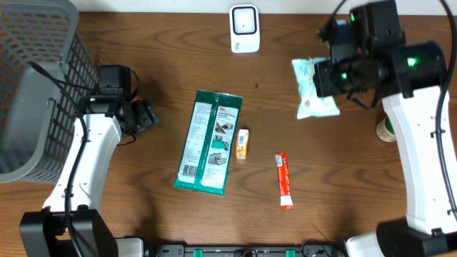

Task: Scan the item barcode
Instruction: 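Lift the wipes pouch up to the white scanner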

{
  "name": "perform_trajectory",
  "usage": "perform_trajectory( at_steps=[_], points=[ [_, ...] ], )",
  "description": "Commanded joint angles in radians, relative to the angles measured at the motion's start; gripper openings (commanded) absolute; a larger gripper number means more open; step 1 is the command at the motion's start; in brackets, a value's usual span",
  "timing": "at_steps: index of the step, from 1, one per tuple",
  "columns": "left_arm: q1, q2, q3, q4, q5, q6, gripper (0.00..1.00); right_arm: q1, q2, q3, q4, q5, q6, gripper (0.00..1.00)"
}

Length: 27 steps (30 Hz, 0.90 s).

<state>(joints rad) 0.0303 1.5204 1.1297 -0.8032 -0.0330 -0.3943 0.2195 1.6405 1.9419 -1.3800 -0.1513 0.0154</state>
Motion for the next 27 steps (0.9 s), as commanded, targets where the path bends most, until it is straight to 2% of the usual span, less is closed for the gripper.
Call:
perform_trajectory(
  at_steps=[1,6,12,16,21,22,27],
  points=[
    [0.003,-0.003,0.005,0.000,-0.016,0.004,0.89,0.065,0.069,0.144,-0.021,0.151,-0.074,0.01],
    [0.003,-0.003,0.005,0.000,-0.016,0.004,0.89,0.151,0.109,0.141,0.079,0.191,-0.212,0.01],
    [0.003,-0.003,0.005,0.000,-0.016,0.004,0.89,0.245,0.222,0.140,0.218,0.453,-0.278,0.01],
    [0.003,-0.003,0.005,0.000,-0.016,0.004,0.89,0.291,0.336,0.140,0.359,0.594,-0.423,0.01],
    [0.003,-0.003,0.005,0.000,-0.016,0.005,0.89,0.320,0.454,0.140,0.607,0.704,-0.629,0.01],
    [0.003,-0.003,0.005,0.000,-0.016,0.004,0.89,0.325,0.504,0.140,0.763,0.760,-0.745,0.01],
    [0.003,-0.003,0.005,0.000,-0.016,0.004,0.89,0.328,0.581,0.140,1.046,0.780,-0.900,0.01]
  ],
)
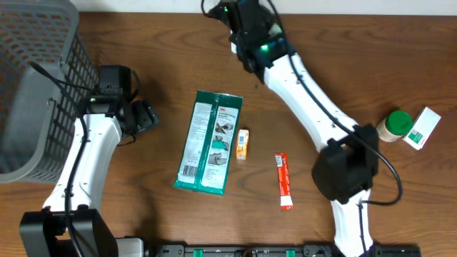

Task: Scan the item barcode
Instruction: 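Lift the wipes pouch up to the white scanner, then hold the wipes pouch under the white scanner with the right gripper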

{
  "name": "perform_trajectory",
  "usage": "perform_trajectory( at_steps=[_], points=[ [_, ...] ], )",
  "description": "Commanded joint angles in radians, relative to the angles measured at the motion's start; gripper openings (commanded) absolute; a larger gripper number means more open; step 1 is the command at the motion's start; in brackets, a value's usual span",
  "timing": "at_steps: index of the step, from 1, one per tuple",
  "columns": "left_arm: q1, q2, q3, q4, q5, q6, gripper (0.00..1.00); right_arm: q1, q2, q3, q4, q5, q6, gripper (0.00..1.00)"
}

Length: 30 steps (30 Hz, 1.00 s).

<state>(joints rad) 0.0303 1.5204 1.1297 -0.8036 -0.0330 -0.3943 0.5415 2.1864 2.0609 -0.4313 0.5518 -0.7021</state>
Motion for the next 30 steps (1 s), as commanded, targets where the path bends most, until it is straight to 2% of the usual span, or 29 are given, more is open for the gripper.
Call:
perform_trajectory(
  at_steps=[1,8,16,19,27,30],
  points=[
    [0.003,-0.003,0.005,0.000,-0.016,0.005,0.89,0.006,0.051,0.021,0.153,0.082,-0.206,0.01],
    [0.003,-0.003,0.005,0.000,-0.016,0.004,0.89,0.006,0.207,0.021,0.557,0.134,-0.435,0.01],
    [0.003,-0.003,0.005,0.000,-0.016,0.004,0.89,0.017,0.406,0.021,1.062,0.143,-0.622,0.01],
    [0.003,-0.003,0.005,0.000,-0.016,0.004,0.89,0.018,0.454,0.021,1.120,0.143,-0.620,0.01],
    [0.003,-0.003,0.005,0.000,-0.016,0.004,0.89,0.026,0.497,0.021,1.115,0.160,-0.421,0.01],
    [0.003,-0.003,0.005,0.000,-0.016,0.004,0.89,0.032,0.497,0.021,1.116,0.166,-0.401,0.01]
  ],
)
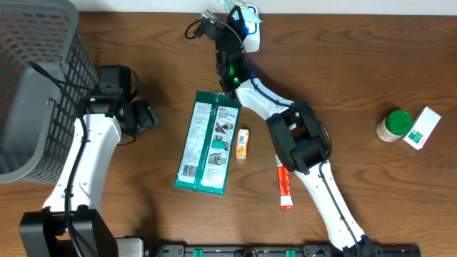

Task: Scan the item barcode
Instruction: 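Hold the wipes pouch under the white scanner with the right gripper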

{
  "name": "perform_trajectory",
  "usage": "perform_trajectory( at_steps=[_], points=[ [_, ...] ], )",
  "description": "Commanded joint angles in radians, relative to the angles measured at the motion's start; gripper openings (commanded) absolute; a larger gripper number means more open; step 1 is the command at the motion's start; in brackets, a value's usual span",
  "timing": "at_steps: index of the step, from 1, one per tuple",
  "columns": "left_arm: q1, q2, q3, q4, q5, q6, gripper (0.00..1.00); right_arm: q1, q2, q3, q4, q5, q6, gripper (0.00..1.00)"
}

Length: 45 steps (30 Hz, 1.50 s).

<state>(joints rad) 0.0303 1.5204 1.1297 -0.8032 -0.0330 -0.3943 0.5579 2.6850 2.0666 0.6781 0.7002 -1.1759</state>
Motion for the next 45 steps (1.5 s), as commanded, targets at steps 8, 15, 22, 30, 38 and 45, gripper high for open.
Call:
perform_trajectory(
  at_steps=[8,15,22,30,38,45],
  points=[
    [0.003,-0.003,0.005,0.000,-0.016,0.004,0.89,0.019,-0.002,0.016,-0.041,0.017,0.164,0.01],
    [0.003,-0.003,0.005,0.000,-0.016,0.004,0.89,0.017,-0.002,0.016,-0.042,0.018,0.188,0.01],
    [0.003,-0.003,0.005,0.000,-0.016,0.004,0.89,0.017,-0.002,0.016,-0.042,0.018,0.188,0.01],
    [0.003,-0.003,0.005,0.000,-0.016,0.004,0.89,0.016,-0.014,0.016,-0.030,0.039,0.190,0.01],
    [0.003,-0.003,0.005,0.000,-0.016,0.004,0.89,0.015,-0.134,0.016,-0.075,0.097,0.242,0.01],
    [0.003,-0.003,0.005,0.000,-0.016,0.005,0.89,0.017,-0.342,0.016,-0.495,0.144,0.480,0.01]
  ],
)
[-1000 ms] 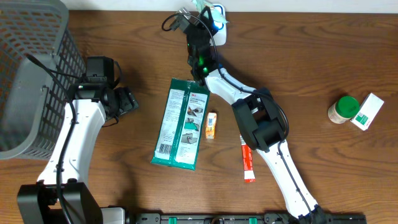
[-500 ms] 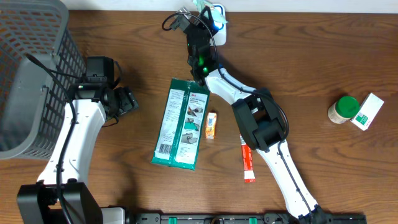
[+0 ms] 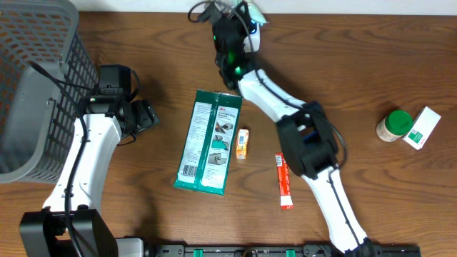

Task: Scan the item barcode
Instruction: 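Hold the wipes pouch under the white scanner with the right gripper, then carry the wipes pouch to the right edge and release it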

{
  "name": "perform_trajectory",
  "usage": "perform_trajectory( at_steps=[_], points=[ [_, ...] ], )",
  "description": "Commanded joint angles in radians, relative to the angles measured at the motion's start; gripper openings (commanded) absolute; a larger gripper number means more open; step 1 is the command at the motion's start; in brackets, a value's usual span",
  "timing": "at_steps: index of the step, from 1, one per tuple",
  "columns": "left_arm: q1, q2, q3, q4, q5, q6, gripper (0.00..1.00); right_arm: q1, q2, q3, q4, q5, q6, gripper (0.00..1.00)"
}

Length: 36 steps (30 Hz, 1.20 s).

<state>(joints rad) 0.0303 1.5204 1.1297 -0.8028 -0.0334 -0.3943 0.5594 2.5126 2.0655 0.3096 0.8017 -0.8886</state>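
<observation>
Only the overhead view is given. My right arm reaches across the table to the far edge. Its gripper (image 3: 241, 20) is over the white barcode scanner (image 3: 255, 37), which it mostly covers. A pale green packet (image 3: 251, 12) pokes out at the gripper's tip, and the gripper appears shut on it. The fingers themselves are hidden under the wrist. At the left, my left gripper (image 3: 146, 116) rests low over the table next to the basket, holding nothing that I can see.
A grey mesh basket (image 3: 28, 86) fills the far left. A green wipes pack (image 3: 208, 143), a small orange box (image 3: 243, 143) and a red tube (image 3: 285, 180) lie mid-table. A green-lidded jar (image 3: 395, 126) and a white-green box (image 3: 420, 128) stand at the right.
My right wrist has shifted slightly toward the far edge and covers more of the scanner. The arm's elbow now lies further right. The left arm has not moved.
My right gripper was first over the pale packet at the table's right. The packet was then gone from that spot and the gripper was near the scanner. Since then it has stayed at the scanner with small shifts. The left arm kept still.
</observation>
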Motion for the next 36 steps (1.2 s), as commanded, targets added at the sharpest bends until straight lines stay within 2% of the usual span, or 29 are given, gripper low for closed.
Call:
perform_trajectory(
  at_steps=[1,3,8,13,17,20,24,27,32,36],
  points=[
    [0.003,-0.003,0.005,0.000,-0.016,0.004,0.89,0.016,-0.202,0.017,-0.211,0.038,0.258,0.01],
    [0.003,-0.003,0.005,0.000,-0.016,0.004,0.89,0.012,-0.286,0.017,-0.423,-0.004,0.444,0.01],
    [0.003,-0.003,0.005,0.000,-0.016,0.004,0.89,-0.028,-0.467,0.017,-0.802,-0.240,0.762,0.01],
    [0.003,-0.003,0.005,0.000,-0.016,0.004,0.89,-0.109,-0.627,0.017,-1.101,-0.477,0.920,0.01],
    [0.003,-0.003,0.005,0.000,-0.016,0.004,0.89,-0.243,-0.712,0.017,-1.304,-0.676,1.008,0.01],
    [0.003,-0.003,0.005,0.000,-0.016,0.004,0.89,-0.333,-0.723,0.017,-1.385,-0.757,1.009,0.01],
    [0.003,-0.003,0.005,0.000,-0.016,0.004,0.89,-0.493,-0.709,0.004,-1.508,-0.832,1.106,0.01],
    [0.003,-0.003,0.005,0.000,-0.016,0.004,0.89,-0.571,-0.700,-0.027,-1.556,-0.869,1.117,0.01],
    [0.003,-0.003,0.005,0.000,-0.016,0.004,0.89,-0.678,-0.700,-0.207,-1.538,-0.874,1.117,0.01],
    [0.003,-0.003,0.005,0.000,-0.016,0.004,0.89,-0.730,-0.700,-0.376,-1.454,-0.862,1.116,0.01]
  ],
)
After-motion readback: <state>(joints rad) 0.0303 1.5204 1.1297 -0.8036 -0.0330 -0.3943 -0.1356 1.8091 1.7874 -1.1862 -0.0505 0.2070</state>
